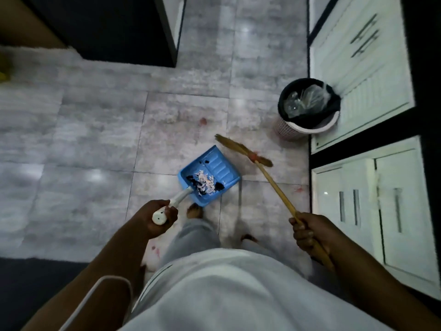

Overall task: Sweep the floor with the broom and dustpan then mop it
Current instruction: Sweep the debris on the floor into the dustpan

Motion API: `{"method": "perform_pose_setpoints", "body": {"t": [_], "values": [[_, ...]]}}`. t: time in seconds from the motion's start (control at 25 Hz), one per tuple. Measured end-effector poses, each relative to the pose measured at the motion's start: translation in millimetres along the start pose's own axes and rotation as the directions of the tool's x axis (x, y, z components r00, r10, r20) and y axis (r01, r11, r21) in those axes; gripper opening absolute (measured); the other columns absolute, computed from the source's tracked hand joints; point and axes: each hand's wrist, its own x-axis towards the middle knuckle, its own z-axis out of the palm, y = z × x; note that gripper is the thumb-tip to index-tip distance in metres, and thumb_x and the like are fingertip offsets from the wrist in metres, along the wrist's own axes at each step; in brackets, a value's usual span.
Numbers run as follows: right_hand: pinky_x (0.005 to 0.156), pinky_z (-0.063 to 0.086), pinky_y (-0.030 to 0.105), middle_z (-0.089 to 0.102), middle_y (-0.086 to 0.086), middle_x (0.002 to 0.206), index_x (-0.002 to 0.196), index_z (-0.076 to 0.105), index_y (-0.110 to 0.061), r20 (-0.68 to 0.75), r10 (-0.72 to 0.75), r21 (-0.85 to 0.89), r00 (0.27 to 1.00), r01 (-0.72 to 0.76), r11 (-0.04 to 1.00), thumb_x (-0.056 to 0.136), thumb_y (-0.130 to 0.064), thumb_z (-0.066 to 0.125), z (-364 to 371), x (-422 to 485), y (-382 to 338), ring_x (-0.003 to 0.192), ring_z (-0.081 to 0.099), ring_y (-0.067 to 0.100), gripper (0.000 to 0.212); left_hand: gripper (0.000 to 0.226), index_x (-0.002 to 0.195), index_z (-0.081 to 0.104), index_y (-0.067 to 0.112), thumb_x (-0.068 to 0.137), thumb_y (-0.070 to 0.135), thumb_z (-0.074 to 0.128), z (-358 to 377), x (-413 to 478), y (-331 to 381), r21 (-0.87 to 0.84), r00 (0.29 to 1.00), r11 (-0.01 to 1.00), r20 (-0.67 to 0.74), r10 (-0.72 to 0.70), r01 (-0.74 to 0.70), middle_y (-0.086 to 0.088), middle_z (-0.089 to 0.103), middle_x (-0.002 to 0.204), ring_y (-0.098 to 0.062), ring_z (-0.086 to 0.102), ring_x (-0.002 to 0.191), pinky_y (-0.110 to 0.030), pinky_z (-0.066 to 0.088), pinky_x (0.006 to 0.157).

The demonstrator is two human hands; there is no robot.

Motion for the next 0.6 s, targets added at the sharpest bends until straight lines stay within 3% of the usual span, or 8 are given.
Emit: {"method": "perform_pose_setpoints", "body": {"t": [0.28,0.6], "values": [[0.027,0.022,0.014,0.036,-0.003,0.045,0.074,0.048,-0.010,-0.010,0.005,0.380,1.000,-0.001,0.925,0.100,-0.021,0.037,7,-10,45,0.028,0.029,0.007,0.030,0.022,0.103,0.042,0.001,0.099,0.023,0.038,94,10,80,0.323,0.992,0.938,-0.066,-0.109,0.124,-0.007,0.047,0.056,-0.010,0.046,0.035,-0.017,0.045,0.036],[0.028,0.024,0.017,0.036,-0.003,0.045,0.072,0.047,-0.009,-0.053,-0.015,0.681,0.998,0.047,0.731,0.099,-0.019,0.036,-20,-3,77,0.029,0.030,0.007,0.031,0.017,0.099,0.047,0.001,0.091,0.016,0.045,221,51,64,0.606,0.969,0.756,-0.179,-0.173,0.247,-0.006,0.046,0.057,-0.010,0.047,0.037,-0.015,0.044,0.037]]}}
